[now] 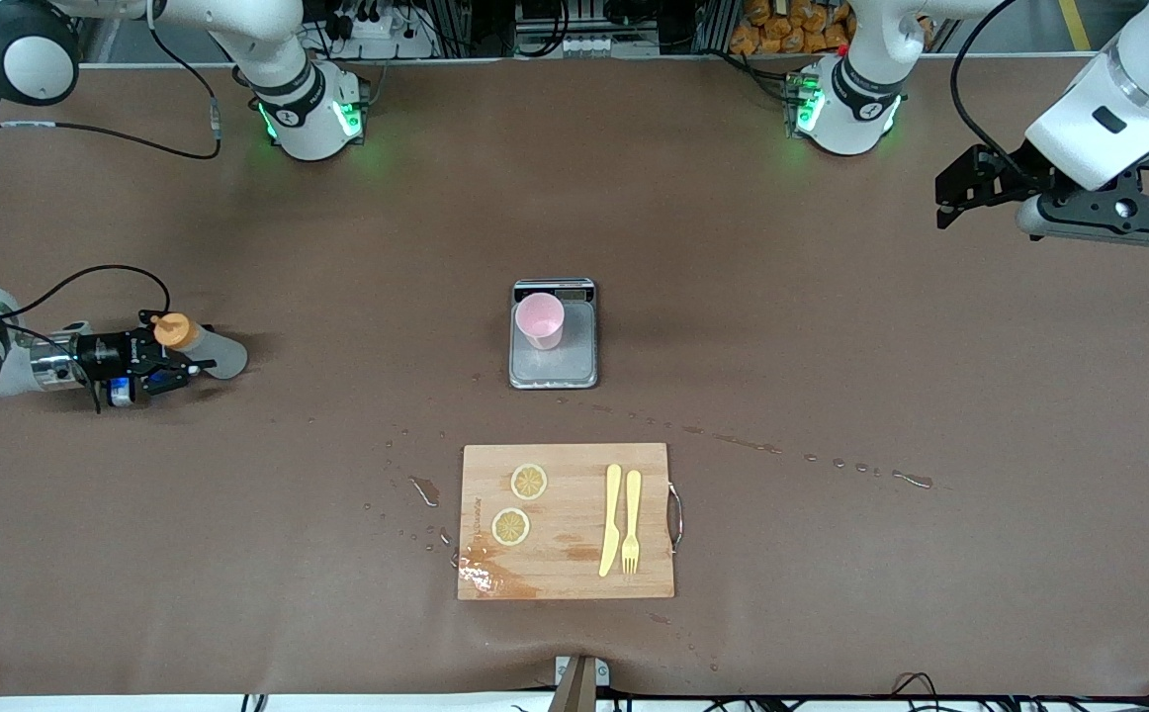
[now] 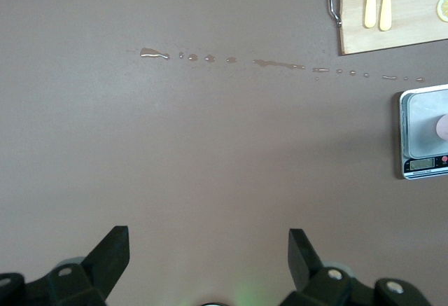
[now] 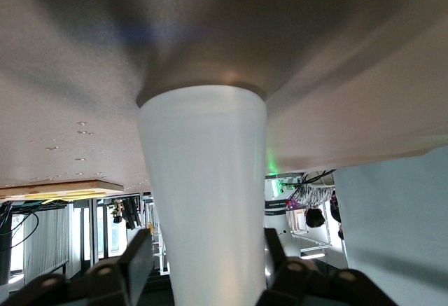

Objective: Add sauce to pink cup with both arms

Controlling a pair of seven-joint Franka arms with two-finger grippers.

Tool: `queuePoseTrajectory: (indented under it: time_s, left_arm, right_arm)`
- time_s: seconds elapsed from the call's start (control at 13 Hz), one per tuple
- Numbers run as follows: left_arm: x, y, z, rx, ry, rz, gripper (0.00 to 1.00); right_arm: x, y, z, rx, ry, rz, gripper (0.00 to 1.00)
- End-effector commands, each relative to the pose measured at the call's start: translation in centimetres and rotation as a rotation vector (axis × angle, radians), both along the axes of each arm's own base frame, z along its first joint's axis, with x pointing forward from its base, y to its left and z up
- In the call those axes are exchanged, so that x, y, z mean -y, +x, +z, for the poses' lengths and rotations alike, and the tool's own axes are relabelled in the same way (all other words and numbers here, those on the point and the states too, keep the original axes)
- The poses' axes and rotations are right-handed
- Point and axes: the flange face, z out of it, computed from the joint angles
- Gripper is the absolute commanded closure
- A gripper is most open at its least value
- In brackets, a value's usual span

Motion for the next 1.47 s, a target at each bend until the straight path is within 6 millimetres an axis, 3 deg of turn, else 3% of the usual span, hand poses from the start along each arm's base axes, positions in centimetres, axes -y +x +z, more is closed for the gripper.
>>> queuePoseTrajectory:
  time_s: [0.0,0.31,0.69,1.08,1.39]
  left_arm:
    - [-0.3,-0.3,0.3,-0.001,0.013,0.005,0.0]
    - [-0.3,-0.2,0.3,-0.001,0.013,0.005,0.0]
    - [-0.3,-0.2,0.3,-0.001,0.013,0.005,0.0]
    - [-0.4,-0.2,0.3,-0.001,0.013,0.005,0.0]
    - [-0.5,-0.1,0.2,-0.003,0.009,0.003,0.0]
  right_arm:
    - [1.5,0.9,1.6,0.037,-0.014,-0.003,0.0]
    - [4.8,3.1,5.3,0.109,-0.153,0.071,0.0]
    - [6.0,5.9,12.1,0.185,-0.236,0.173,0.0]
    - [2.1,9.1,17.9,0.247,-0.306,0.301,0.0]
    - [-5.7,11.7,24.6,0.323,-0.403,0.46,0.0]
